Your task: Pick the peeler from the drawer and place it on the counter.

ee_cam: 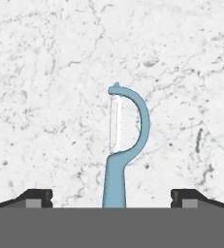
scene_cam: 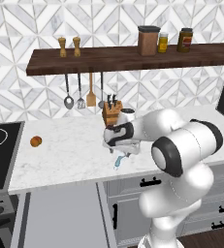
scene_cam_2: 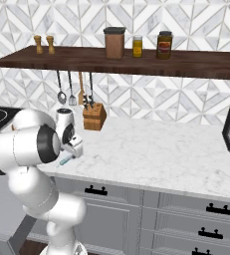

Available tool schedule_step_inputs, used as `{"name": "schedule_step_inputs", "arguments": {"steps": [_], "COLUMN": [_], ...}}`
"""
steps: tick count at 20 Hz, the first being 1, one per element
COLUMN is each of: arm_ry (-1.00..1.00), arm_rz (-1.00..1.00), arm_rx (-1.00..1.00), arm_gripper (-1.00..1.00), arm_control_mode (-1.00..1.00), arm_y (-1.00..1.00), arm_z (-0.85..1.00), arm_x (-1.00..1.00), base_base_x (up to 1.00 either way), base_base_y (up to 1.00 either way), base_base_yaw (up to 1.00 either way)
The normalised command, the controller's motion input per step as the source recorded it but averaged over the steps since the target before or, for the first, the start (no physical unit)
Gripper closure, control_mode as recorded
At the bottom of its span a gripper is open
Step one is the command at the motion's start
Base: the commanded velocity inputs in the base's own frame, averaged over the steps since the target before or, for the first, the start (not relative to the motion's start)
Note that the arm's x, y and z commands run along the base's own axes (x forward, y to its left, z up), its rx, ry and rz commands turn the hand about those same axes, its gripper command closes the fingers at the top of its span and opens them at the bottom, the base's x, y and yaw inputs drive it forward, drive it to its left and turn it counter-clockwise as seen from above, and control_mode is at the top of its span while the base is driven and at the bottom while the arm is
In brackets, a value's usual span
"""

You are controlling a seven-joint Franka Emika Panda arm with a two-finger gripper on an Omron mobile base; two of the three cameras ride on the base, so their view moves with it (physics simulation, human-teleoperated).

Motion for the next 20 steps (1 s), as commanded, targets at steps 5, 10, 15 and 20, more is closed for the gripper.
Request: {"name": "schedule_step_inputs", "arguments": {"steps": [5, 10, 15, 20], "arm_ry": [0.00, 0.00, 0.00, -0.03], "arm_rz": [0.00, 0.09, 0.10, 0.16], "arm_rx": [0.00, 0.00, -0.02, -0.09], "arm_gripper": [-1.00, -1.00, -1.00, -1.00], "arm_control_mode": [-1.00, -1.00, -1.00, -1.00], "arm_y": [-0.07, -0.59, -0.53, -0.22], "arm_z": [0.95, 0.88, 0.77, 0.64], "arm_x": [-0.91, -1.00, -1.00, -1.00], "base_base_x": [0.00, 0.00, 0.00, 0.00], "base_base_y": [0.00, 0.00, 0.00, 0.00], "base_base_yaw": [0.00, 0.00, 0.00, 0.00]}}
